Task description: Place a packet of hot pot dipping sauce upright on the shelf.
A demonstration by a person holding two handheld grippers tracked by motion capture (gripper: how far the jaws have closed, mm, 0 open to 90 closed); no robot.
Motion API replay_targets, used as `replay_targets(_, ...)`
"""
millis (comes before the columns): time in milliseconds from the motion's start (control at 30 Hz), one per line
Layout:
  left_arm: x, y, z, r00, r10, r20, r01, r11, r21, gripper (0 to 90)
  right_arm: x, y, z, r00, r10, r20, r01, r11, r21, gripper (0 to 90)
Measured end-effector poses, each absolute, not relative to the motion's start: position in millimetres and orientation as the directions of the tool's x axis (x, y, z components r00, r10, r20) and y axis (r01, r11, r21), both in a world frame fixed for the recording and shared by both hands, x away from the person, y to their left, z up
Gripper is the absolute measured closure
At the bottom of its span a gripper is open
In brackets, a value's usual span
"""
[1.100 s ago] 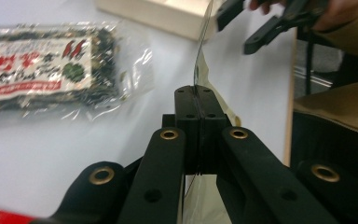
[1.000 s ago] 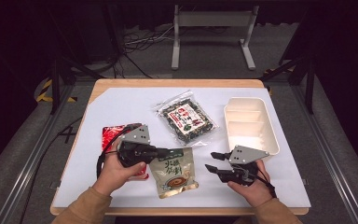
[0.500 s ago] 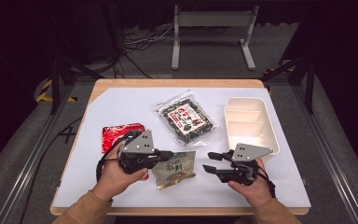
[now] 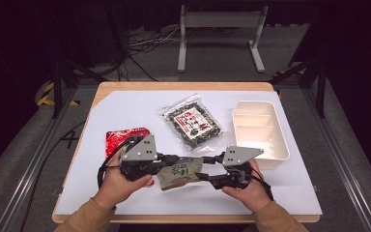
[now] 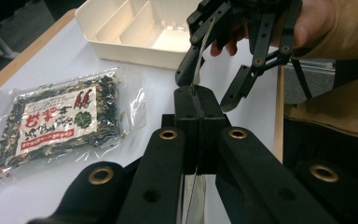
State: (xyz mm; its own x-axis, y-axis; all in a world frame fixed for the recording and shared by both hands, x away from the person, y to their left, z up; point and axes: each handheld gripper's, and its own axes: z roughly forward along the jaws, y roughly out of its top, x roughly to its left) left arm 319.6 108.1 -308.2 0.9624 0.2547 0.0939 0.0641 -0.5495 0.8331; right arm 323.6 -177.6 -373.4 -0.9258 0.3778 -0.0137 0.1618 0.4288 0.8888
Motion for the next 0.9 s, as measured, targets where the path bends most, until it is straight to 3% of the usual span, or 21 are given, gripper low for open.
replay_targets(200, 317, 109, -306, 0.965, 0.246, 0.095, 0.052, -0.532, 0.845, 89.8, 329, -167, -370, -0.936, 0.352, -0.016, 0.149, 0.435, 0.888, 48.9)
replay_targets(900, 315, 107, -306, 0.969, 0.229, 0.094, 0.042, -0.529, 0.847, 89.8, 336, -148, -365, -0.966, 0.257, -0.002, 0.117, 0.445, 0.888, 68.8)
